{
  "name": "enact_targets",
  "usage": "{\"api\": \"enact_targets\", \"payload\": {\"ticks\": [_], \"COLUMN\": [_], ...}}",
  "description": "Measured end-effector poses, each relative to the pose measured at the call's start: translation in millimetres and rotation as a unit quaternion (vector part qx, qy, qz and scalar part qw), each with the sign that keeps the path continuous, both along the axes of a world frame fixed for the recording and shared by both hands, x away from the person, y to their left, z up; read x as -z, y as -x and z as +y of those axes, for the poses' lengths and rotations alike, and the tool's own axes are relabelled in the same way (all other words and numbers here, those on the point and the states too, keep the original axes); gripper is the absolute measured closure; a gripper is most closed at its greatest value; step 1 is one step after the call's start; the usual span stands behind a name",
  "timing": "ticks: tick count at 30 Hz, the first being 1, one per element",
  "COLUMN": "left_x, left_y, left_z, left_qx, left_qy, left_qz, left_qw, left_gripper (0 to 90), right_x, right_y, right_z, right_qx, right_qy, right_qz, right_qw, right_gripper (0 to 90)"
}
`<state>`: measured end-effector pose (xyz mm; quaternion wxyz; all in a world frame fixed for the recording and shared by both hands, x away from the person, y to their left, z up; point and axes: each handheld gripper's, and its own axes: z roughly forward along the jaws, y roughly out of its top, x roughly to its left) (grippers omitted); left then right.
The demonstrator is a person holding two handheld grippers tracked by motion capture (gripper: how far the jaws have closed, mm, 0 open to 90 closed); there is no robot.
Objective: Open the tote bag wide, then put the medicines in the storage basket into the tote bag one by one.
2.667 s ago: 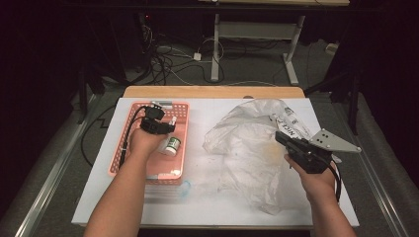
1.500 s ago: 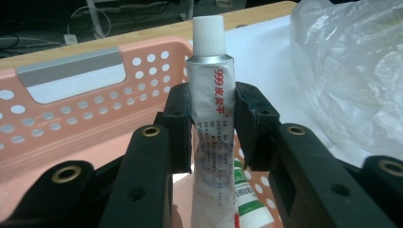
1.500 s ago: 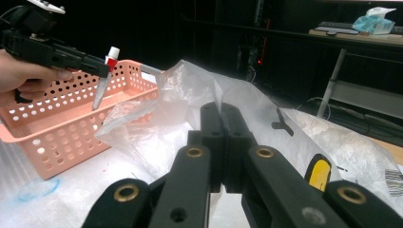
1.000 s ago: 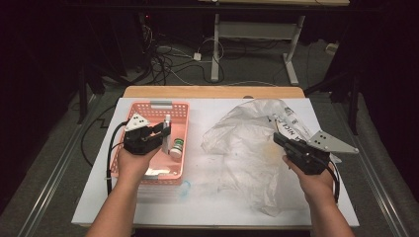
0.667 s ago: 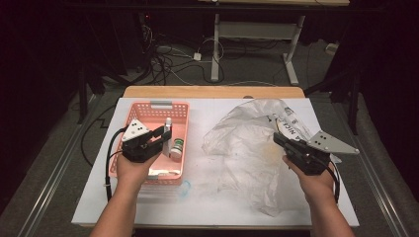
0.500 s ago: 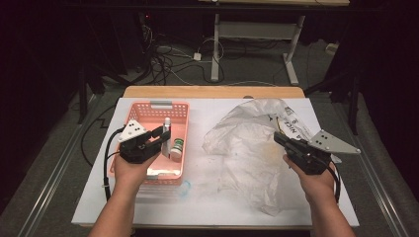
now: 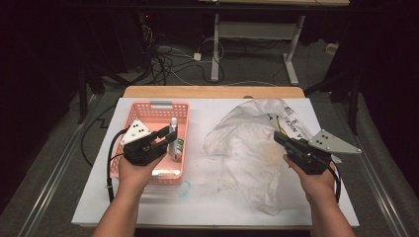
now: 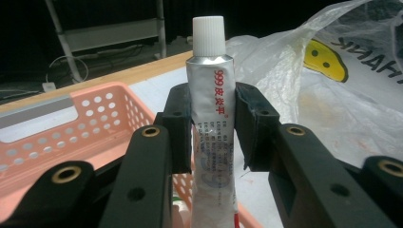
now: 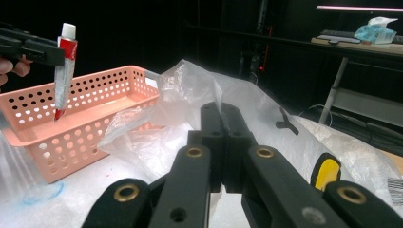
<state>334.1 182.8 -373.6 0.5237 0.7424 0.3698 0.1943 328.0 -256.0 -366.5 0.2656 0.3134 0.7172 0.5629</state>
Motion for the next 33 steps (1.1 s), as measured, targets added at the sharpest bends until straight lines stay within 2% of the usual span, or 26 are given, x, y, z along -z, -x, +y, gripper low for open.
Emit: {"api": "enact_targets", "payload": {"ticks": [11, 16, 18, 24, 27, 33], "left_x": [-1.5, -2.0, -3.1, -6.9, -6.9, -9.0], "left_y": [1.4, 4.6, 6.1, 13.0, 16.3, 26.6], "left_z": [-0.1, -7.6, -10.5, -21.5, -29.6, -47.4], "left_qx": [0.019, 0.029, 0.036, 0.057, 0.074, 0.091], "left_qy": [0.011, 0.015, 0.024, 0.03, 0.029, 0.011], "left_qz": [-0.003, -0.002, -0.002, -0.008, -0.01, -0.021], "left_qw": [0.9998, 0.9995, 0.999, 0.9979, 0.9968, 0.9955], "left_gripper": [67.2, 67.2, 67.2, 67.2, 67.2, 67.2], "right_x": [-1.2, -1.8, -0.9, -1.0, -2.0, -3.3], "right_y": [-4.0, -3.2, -2.7, -4.4, -3.9, -0.6], "right_z": [1.1, 2.1, 1.6, 1.0, 2.0, 3.1], "right_qx": [0.007, 0.004, 0.003, 0.003, 0.004, 0.004], "right_qy": [0.0, 0.0, 0.0, -0.002, -0.002, 0.0], "right_qz": [-0.001, 0.0, 0.001, -0.001, -0.003, -0.008], "right_qw": [1.0, 1.0, 1.0, 1.0, 1.0, 1.0], "right_gripper": [90.0, 90.0, 90.0, 90.0, 90.0, 90.0]}}
